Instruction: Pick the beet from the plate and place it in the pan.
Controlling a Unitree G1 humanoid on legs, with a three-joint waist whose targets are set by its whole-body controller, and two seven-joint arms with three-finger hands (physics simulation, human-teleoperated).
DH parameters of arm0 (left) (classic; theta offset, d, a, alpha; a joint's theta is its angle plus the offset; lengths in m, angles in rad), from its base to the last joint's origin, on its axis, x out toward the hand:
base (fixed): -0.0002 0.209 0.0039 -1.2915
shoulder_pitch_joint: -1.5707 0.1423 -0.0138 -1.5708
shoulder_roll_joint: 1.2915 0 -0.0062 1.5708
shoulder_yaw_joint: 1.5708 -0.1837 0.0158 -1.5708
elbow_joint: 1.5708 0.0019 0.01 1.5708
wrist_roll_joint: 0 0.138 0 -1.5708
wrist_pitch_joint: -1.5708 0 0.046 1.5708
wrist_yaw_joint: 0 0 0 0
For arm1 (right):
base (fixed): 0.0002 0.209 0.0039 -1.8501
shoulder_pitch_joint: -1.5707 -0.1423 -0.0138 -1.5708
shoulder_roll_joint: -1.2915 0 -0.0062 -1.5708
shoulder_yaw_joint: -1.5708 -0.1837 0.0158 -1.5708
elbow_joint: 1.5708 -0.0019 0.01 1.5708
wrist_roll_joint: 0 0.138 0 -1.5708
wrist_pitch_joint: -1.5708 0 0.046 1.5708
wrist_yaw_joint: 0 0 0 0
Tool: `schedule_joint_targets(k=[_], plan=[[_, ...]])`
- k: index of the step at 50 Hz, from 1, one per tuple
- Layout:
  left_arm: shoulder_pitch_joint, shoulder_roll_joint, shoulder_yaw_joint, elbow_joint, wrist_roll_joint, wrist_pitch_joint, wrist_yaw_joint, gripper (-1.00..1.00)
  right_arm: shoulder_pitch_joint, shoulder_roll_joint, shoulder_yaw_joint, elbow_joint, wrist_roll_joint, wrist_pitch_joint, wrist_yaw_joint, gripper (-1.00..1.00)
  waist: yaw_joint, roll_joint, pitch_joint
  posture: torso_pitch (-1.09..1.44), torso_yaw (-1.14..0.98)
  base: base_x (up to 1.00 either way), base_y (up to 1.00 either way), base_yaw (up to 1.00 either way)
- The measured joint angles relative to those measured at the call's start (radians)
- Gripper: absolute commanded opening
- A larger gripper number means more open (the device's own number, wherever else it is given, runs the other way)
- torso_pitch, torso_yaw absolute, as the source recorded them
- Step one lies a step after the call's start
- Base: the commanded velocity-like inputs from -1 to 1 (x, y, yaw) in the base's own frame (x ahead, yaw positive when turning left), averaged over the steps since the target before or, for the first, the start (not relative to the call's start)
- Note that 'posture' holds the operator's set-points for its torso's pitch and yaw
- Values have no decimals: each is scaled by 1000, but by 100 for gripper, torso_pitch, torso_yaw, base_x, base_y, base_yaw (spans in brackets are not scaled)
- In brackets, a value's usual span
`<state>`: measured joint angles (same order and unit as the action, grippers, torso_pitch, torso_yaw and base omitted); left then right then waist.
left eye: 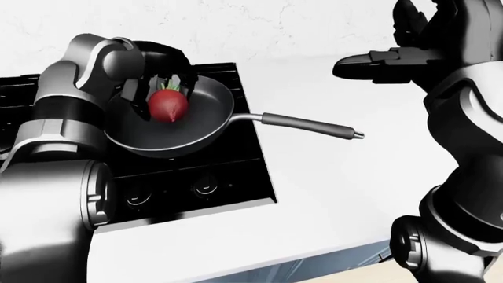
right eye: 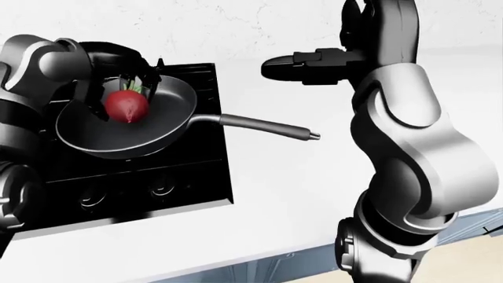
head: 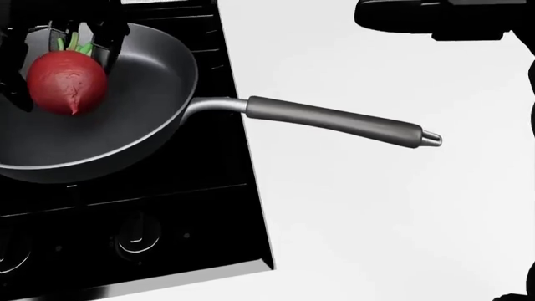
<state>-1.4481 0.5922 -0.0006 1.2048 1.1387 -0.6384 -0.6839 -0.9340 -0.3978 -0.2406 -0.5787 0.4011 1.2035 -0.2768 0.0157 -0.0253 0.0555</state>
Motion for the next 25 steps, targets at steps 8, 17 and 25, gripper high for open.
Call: schedule_joint_targets(k=[8, 17, 25], plan=[[12, 1, 1, 8, 11, 1, 14, -80, 2, 1, 3, 0, 0, -1, 0, 100, -1, 0, 0, 0, 0, 0, 0, 0], [24, 3, 3, 7, 19, 4, 21, -38, 4, 1, 3, 0, -3, -2, 3, 100, 0, 1, -1, 0, 0, 0, 0, 0], [31, 6, 7, 0, 16, 9, 10, -9, 4, 1, 3, -2, -4, -2, 3, 100, 0, 3, -3, 0, 0, 0, 0, 0]])
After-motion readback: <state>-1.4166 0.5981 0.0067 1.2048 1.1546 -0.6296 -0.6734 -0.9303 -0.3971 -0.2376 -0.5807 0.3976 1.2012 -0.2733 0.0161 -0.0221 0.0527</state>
